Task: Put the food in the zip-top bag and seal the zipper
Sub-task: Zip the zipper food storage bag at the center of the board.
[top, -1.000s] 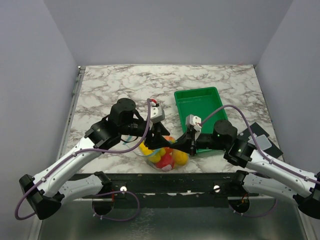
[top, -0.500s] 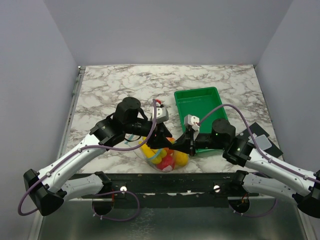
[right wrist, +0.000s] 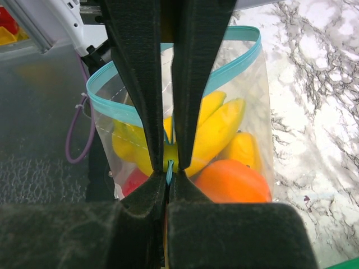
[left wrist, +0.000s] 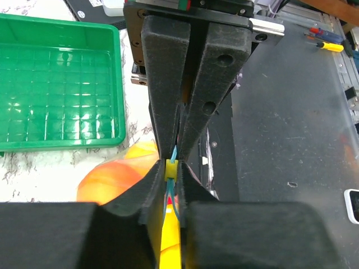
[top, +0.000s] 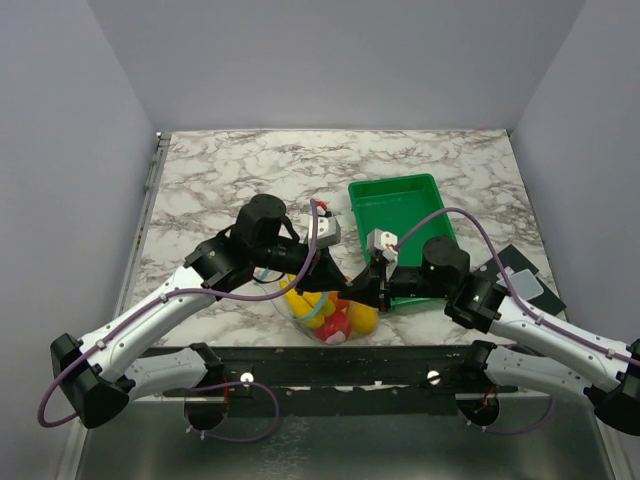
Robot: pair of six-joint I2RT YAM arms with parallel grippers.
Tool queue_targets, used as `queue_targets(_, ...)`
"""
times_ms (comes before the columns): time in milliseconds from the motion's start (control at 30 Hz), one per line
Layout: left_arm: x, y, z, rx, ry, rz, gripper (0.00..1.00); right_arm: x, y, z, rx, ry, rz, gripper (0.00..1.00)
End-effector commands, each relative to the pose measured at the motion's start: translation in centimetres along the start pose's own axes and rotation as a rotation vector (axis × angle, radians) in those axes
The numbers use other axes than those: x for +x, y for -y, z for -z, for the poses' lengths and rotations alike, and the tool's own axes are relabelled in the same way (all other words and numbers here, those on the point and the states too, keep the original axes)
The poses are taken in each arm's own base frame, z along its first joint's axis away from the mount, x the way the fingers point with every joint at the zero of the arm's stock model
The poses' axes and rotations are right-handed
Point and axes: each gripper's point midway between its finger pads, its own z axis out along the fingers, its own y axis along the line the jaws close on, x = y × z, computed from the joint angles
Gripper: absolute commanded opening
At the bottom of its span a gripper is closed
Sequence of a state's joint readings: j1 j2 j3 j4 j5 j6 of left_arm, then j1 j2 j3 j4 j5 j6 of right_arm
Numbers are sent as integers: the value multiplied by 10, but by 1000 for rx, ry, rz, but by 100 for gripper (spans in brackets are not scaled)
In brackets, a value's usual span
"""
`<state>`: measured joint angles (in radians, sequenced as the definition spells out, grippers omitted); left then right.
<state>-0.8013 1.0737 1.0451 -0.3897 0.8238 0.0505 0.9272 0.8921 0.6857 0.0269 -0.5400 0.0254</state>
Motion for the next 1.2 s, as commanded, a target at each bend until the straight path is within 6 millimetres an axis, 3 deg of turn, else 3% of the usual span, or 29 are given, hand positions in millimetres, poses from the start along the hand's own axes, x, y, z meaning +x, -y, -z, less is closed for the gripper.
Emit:
queue_targets(0,-7,7,-3,49,18,-39,6,-14,0,3,6,26,20,1)
queue_targets(67,-7,8,-4,57,15,-37,0,-14,2,4,18,27,19,1)
queue_targets(300,-11,9,0,41,28,-56,0,-24,9,17,102,75,34,1)
queue_targets(733,-13,4,2,1,33,-62,0,-57,3,49,177,255,91,1)
queue_targets(1167,-12,8,16,-66,61,-76,0,-63,14,67,289,284,96,1)
